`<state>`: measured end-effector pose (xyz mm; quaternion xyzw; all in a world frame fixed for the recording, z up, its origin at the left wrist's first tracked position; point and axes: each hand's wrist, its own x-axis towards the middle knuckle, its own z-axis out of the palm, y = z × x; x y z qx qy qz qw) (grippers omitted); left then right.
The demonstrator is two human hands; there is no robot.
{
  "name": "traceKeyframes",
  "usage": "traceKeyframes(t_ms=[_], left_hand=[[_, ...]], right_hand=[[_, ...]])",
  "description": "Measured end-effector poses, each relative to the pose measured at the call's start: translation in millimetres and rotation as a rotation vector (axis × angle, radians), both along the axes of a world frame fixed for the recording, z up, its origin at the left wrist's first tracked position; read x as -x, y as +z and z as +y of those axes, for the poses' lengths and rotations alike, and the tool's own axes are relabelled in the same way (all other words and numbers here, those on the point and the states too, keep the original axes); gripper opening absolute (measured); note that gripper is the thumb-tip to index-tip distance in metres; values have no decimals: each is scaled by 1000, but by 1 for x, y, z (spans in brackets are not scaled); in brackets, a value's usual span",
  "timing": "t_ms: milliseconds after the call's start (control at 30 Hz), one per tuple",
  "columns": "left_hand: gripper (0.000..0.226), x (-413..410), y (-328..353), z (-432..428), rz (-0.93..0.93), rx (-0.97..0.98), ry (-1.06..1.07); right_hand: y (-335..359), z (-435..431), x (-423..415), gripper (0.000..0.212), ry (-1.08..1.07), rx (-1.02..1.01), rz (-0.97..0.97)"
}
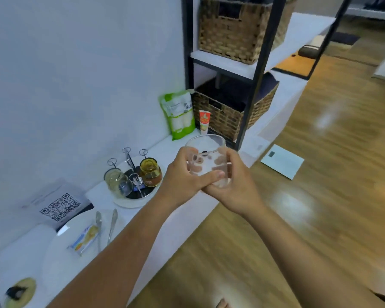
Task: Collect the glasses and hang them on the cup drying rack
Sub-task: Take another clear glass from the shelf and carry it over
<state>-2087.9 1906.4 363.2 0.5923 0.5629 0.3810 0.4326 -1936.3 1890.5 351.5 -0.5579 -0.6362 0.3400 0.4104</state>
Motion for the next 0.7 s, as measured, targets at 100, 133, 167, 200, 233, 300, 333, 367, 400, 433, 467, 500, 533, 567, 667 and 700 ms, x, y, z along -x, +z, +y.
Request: traceKeyframes(t_ms=[100,133,167,200,233,300,333,367,400,433,467,500,533,567,667,700], left_hand=[[76,2,-9,19,-65,52,129],[75,5,-13,24,-93,68,156],[73,8,-17,28,-120,84,183],[70,12,-21,33,-148,97,206],[67,17,-24,37,-169,108,230],[64,24,-30,46,-190,117,299],[64,28,-34,52,-192,115,338],[66,30,-37,59,-203,110,368],[70,32,-39,67,-233,115,396],[74,34,-40,75,-291,128,422],[77,36,-41,86,-362,144,433],[75,39,-43,97,-433,166,427],[69,42,-45,110,-509,190,415],[63,44,-46,123,-598,222,405],[79,52,-51,156,-781,288,349],[87,55,-52,166,-821,301,335]], right_hand=[[-9,36,2,82,109,2,-1],[-13,45,5,85,144,14,3],[-18,52,9,87,175,31,7],[-21,59,13,89,200,47,13],[-25,66,17,89,219,62,20],[-30,80,26,89,246,83,38],[-32,88,30,89,257,88,37],[-33,96,34,89,273,92,30],[-33,104,38,90,293,98,17],[-33,113,42,92,316,104,3],[-32,123,46,93,336,100,-14],[-31,134,49,93,348,89,-35],[-28,145,52,91,351,70,-59],[-25,157,56,88,348,48,-82],[-10,192,67,82,313,6,-130],[-5,204,72,81,305,-3,-148]])
